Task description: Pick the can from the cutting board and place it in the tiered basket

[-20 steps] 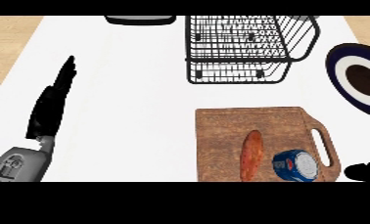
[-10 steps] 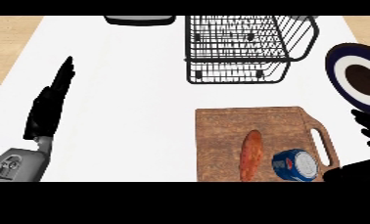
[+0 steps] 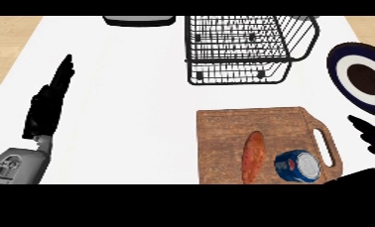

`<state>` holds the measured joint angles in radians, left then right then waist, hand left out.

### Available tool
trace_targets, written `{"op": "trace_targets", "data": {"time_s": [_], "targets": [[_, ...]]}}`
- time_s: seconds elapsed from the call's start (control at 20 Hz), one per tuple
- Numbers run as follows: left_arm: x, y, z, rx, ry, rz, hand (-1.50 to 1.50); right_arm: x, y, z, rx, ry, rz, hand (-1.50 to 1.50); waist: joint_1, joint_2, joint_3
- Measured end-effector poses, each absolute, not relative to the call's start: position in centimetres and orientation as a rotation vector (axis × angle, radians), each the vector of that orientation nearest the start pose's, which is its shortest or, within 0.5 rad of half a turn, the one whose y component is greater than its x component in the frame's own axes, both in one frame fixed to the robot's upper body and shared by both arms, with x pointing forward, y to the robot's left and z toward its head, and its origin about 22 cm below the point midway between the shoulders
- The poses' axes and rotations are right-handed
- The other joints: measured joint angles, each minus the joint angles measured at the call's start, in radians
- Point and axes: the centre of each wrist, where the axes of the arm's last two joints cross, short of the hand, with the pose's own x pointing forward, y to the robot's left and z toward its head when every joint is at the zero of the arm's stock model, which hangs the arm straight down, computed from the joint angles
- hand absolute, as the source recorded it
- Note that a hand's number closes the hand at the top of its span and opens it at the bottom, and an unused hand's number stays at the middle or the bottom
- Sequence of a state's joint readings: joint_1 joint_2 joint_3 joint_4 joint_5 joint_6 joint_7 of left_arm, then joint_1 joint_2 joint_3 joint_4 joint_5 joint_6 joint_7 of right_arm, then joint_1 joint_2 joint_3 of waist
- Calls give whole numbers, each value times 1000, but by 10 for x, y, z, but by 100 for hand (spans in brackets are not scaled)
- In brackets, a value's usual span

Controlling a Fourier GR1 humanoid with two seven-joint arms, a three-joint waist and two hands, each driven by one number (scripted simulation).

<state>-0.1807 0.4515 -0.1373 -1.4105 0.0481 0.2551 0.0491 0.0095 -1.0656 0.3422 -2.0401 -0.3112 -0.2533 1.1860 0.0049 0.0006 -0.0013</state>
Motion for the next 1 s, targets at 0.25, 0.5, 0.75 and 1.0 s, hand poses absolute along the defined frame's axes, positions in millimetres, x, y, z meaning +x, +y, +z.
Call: {"op": "trace_targets", "data": {"time_s": [0.25, 0.5, 0.75, 1.0], "targets": [[282, 293, 37, 433, -1538, -233, 0, 201, -282, 145, -571, -590, 470, -150, 2, -1, 0], [280, 294, 36, 427, -1536, -235, 0, 201, -281, 136, -568, -566, 473, -150, 3, 0, 0], [280, 295, 35, 429, -1540, -233, 0, 203, -279, 123, -553, -543, 462, -150, 2, 1, 0], [280, 295, 33, 434, -1538, -236, 0, 203, -275, 111, -552, -533, 459, -150, 1, 0, 0]]}}
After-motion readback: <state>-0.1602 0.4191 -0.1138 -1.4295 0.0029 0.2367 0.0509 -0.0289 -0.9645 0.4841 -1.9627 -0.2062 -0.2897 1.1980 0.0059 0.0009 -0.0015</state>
